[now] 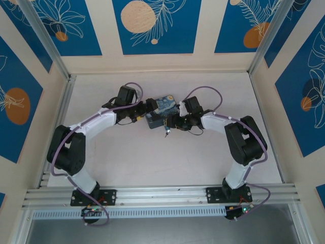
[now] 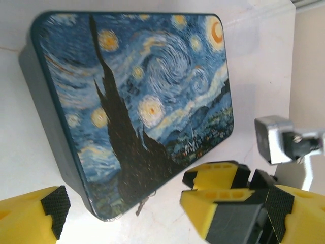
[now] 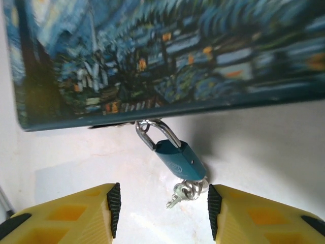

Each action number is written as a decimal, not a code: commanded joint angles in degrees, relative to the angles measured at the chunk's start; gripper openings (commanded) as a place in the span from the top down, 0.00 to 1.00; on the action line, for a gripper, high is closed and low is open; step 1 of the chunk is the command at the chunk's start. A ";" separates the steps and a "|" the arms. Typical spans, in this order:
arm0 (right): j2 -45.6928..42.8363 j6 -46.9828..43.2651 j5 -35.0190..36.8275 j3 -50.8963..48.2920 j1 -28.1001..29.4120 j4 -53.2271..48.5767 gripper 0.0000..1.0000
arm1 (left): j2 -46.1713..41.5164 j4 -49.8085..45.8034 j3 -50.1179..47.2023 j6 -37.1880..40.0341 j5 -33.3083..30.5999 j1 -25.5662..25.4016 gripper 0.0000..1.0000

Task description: Unlock the padlock with the key

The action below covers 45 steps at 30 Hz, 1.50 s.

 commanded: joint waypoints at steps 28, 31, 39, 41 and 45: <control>6.81 -8.14 8.97 4.19 4.50 -2.98 0.69 | 4.83 1.78 1.94 -0.84 2.89 2.47 0.00; 6.29 -8.15 9.16 3.84 4.50 -3.39 0.73 | 4.78 1.52 1.98 -0.68 2.24 2.64 0.00; 4.61 -7.72 10.02 3.00 4.41 -4.70 0.87 | 4.87 -1.04 2.68 1.71 -0.94 2.99 0.00; 4.43 -7.39 10.04 2.78 4.32 -4.79 0.93 | 4.91 -1.85 3.00 2.55 -1.82 2.99 0.00; 4.27 -6.60 9.79 2.48 4.15 -4.95 1.00 | 4.96 -3.70 3.36 4.23 -4.02 3.04 0.00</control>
